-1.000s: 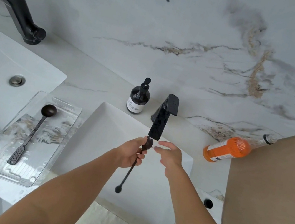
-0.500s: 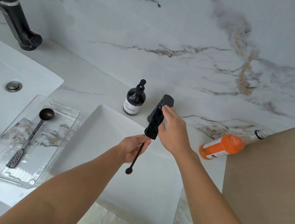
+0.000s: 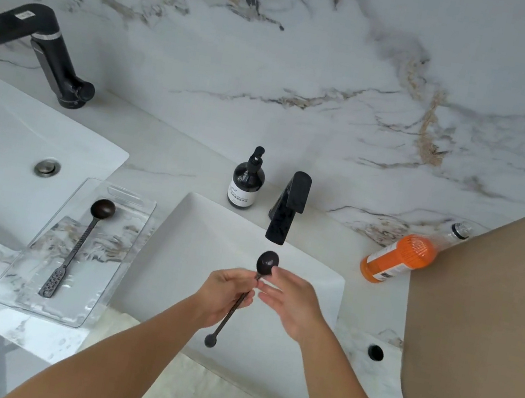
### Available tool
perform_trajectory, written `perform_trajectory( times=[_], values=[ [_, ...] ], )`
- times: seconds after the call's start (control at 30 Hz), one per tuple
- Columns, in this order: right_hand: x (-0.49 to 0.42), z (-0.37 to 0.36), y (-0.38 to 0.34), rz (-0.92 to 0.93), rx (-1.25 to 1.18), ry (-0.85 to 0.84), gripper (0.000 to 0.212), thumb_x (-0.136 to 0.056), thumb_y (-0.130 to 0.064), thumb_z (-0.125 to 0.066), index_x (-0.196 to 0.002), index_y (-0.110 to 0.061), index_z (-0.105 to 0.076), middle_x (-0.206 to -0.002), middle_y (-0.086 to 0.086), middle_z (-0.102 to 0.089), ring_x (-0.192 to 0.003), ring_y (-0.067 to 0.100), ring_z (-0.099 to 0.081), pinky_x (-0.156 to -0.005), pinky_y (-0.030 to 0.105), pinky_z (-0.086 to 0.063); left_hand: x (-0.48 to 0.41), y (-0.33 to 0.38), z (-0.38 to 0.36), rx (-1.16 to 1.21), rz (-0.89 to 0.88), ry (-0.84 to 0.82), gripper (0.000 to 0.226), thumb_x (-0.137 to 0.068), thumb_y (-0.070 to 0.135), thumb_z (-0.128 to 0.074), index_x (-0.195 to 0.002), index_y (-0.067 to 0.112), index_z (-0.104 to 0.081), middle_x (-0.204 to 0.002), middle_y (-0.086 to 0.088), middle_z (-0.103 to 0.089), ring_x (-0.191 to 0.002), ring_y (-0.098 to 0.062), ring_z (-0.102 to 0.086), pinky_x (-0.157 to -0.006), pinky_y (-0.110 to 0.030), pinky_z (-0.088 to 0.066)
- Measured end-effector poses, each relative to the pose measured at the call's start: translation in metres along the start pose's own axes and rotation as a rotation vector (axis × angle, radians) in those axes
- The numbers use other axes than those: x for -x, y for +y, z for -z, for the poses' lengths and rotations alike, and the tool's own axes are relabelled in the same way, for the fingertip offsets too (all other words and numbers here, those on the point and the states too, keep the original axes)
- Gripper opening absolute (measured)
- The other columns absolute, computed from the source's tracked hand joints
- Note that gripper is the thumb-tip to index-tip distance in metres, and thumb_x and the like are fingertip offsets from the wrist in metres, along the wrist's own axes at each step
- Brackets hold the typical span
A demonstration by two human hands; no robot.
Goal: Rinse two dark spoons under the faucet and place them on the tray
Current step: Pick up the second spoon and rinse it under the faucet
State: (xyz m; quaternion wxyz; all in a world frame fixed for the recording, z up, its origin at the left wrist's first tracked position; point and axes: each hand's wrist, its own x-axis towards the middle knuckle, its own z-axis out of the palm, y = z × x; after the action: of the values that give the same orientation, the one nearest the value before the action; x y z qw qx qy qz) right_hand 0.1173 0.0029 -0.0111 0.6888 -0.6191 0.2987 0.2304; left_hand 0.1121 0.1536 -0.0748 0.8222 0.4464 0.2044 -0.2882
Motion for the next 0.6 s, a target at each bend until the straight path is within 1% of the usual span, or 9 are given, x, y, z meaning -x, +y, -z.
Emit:
perform_trajectory(
  times=[0.1, 0.2, 0.27, 0.33, 0.4, 0.43, 0.47, 0.53, 0.6],
  values=[
    [0.009, -0.005, -0.001, 0.106, 0.029, -0.009, 0.015, -0.095, -0.007, -0.062, -0.089, -0.009, -0.075, -0.088, 0.011, -0.076, -0.078, 0.026, -0.071, -0.065, 0.029, -0.059, 0.014, -0.004, -0.001, -0.088, -0.051, -0.022, 0.024, -0.089, 0.0, -0.067, -0.112, -0.007, -0.068, -0.102, -0.016, -0.07, -0.075, -0.025, -0.064, -0.086, -0.037, -0.058],
    [0.016, -0.006, -0.011, 0.331, 0.191, 0.021, 0.021, -0.093, -0.007, -0.062, -0.085, -0.015, -0.079, -0.079, 0.002, -0.077, -0.079, 0.02, -0.071, -0.063, 0.023, -0.056, 0.026, 0.01, -0.008, -0.271, -0.193, -0.015, 0.018, -0.089, 0.008, -0.07, -0.101, -0.004, -0.072, -0.09, -0.015, -0.072, -0.077, -0.028, -0.065, -0.085, -0.042, -0.055],
    [0.023, -0.005, -0.015, 0.549, 0.397, 0.079, 0.022, -0.092, -0.013, -0.062, -0.09, -0.023, -0.081, -0.081, -0.005, -0.079, -0.075, 0.011, -0.069, -0.071, 0.02, -0.054, 0.032, 0.025, -0.014, -0.538, -0.372, -0.013, 0.01, -0.091, 0.015, -0.068, -0.083, 0.01, -0.073, -0.073, -0.002, -0.067, -0.067, -0.019, -0.058, -0.071, -0.034, -0.052],
    [0.03, -0.007, -0.014, 0.678, 0.473, 0.079, 0.023, -0.092, -0.014, -0.062, -0.097, -0.025, -0.081, -0.086, -0.008, -0.08, -0.078, 0.01, -0.07, -0.08, 0.02, -0.053, 0.034, 0.036, -0.017, -0.849, -0.563, 0.038, 0.027, -0.092, 0.015, -0.065, -0.069, 0.029, -0.069, -0.059, 0.012, -0.059, -0.057, -0.004, -0.047, -0.06, -0.017, -0.041],
    [0.034, -0.009, -0.014, 0.735, 0.467, 0.09, 0.023, -0.092, -0.015, -0.065, -0.103, -0.027, -0.081, -0.089, -0.012, -0.08, -0.082, 0.002, -0.072, -0.082, 0.017, -0.053, 0.037, 0.042, -0.016, -0.986, -0.679, 0.047, 0.025, -0.095, 0.012, -0.061, -0.08, 0.026, -0.076, -0.067, 0.006, -0.07, -0.058, 0.006, -0.051, -0.06, -0.012, -0.041],
    [0.035, -0.01, -0.015, 0.767, 0.46, 0.108, 0.023, -0.091, -0.017, -0.066, -0.105, -0.029, -0.08, -0.09, -0.015, -0.08, -0.082, -0.003, -0.071, -0.08, 0.013, -0.053, 0.038, 0.044, -0.016, -1.01, -0.735, 0.071, 0.02, -0.096, 0.012, -0.06, -0.089, 0.016, -0.078, -0.073, 0.001, -0.073, -0.062, 0.01, -0.055, -0.063, -0.008, -0.04],
    [0.035, -0.011, -0.018, 0.8, 0.465, 0.121, 0.023, -0.09, -0.019, -0.067, -0.106, -0.03, -0.079, -0.091, -0.018, -0.079, -0.083, -0.007, -0.071, -0.078, 0.01, -0.051, 0.04, 0.046, -0.017, -1.04, -0.788, 0.098, 0.019, -0.096, 0.012, -0.059, -0.095, 0.01, -0.078, -0.075, 0.003, -0.073, -0.065, 0.013, -0.057, -0.065, -0.004, -0.039],
    [0.033, -0.012, -0.023, 0.811, 0.436, 0.092, 0.022, -0.09, -0.022, -0.068, -0.106, -0.032, -0.079, -0.091, -0.02, -0.079, -0.087, -0.009, -0.07, -0.077, 0.006, -0.049, 0.042, 0.046, -0.016, -1.071, -0.833, 0.133, 0.018, -0.096, 0.01, -0.059, -0.096, 0.007, -0.077, -0.073, 0.022, -0.066, -0.07, 0.014, -0.059, -0.068, -0.002, -0.039],
    [0.032, -0.012, -0.022, 0.746, 0.419, -0.012, 0.021, -0.088, -0.029, -0.071, -0.108, -0.033, -0.077, -0.096, -0.018, -0.079, -0.093, -0.004, -0.071, -0.081, 0.011, -0.051, 0.047, 0.046, -0.012, -0.968, -0.859, 0.165, 0.017, -0.097, 0.008, -0.058, -0.091, 0.006, -0.075, -0.073, 0.02, -0.068, -0.074, 0.006, -0.064, -0.074, -0.007, -0.046]
  ],
)
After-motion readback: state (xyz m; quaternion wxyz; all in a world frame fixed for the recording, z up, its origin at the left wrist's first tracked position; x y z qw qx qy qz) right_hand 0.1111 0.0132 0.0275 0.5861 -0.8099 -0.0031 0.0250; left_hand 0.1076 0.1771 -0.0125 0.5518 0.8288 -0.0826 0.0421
